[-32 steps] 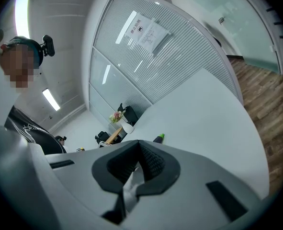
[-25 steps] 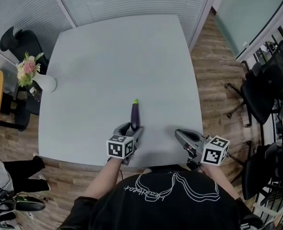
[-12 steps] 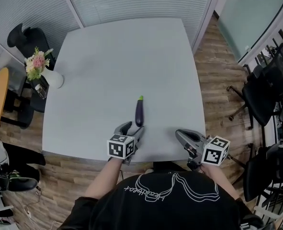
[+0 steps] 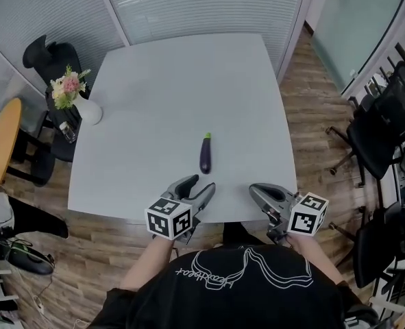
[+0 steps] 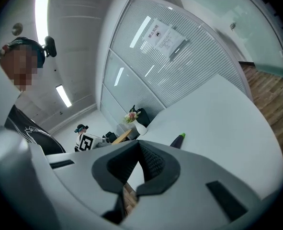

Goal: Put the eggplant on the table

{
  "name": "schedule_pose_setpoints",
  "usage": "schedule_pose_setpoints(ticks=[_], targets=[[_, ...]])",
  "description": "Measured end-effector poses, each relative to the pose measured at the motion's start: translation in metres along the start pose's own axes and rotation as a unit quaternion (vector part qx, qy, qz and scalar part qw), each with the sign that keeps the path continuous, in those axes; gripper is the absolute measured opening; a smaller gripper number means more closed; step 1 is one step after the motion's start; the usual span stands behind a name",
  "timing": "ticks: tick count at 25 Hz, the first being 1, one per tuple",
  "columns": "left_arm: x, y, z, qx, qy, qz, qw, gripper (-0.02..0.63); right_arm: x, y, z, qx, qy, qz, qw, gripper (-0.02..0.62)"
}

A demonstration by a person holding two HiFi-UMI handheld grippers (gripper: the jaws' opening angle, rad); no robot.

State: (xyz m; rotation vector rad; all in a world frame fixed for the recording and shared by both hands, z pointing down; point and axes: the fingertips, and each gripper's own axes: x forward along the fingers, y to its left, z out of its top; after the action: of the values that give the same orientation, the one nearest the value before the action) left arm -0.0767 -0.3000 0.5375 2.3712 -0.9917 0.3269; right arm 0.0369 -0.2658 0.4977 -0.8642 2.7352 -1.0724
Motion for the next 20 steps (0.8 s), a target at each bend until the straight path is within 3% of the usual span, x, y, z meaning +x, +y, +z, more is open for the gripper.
schedule_pose_setpoints(ticks=[5,9,15,20], targets=[[-0.037,-0.046,0.021,0.012,-0.049,-0.055,0.9972,0.195,-0.002,0.025,-0.006,-0.018,-0.007,0.013,1.0,0.009],[-0.059,-0.072,0.028,0.028,-0.072,-0.078,0.994,0.101,-0.005,0.043,-0.009,-0.03,-0.011,0.026,0.999,0.009],[-0.07,-0.095,0.023,0.037,-0.072,-0.096,0.992,0.034,-0.008,0.06,-0.017,-0.057,-0.007,0.038,0.998,0.009],[-0.078,-0.096,0.02,0.034,-0.071,-0.1,0.9919,0.02,-0.004,0.075,-0.024,-0.071,-0.001,0.051,0.996,0.008]])
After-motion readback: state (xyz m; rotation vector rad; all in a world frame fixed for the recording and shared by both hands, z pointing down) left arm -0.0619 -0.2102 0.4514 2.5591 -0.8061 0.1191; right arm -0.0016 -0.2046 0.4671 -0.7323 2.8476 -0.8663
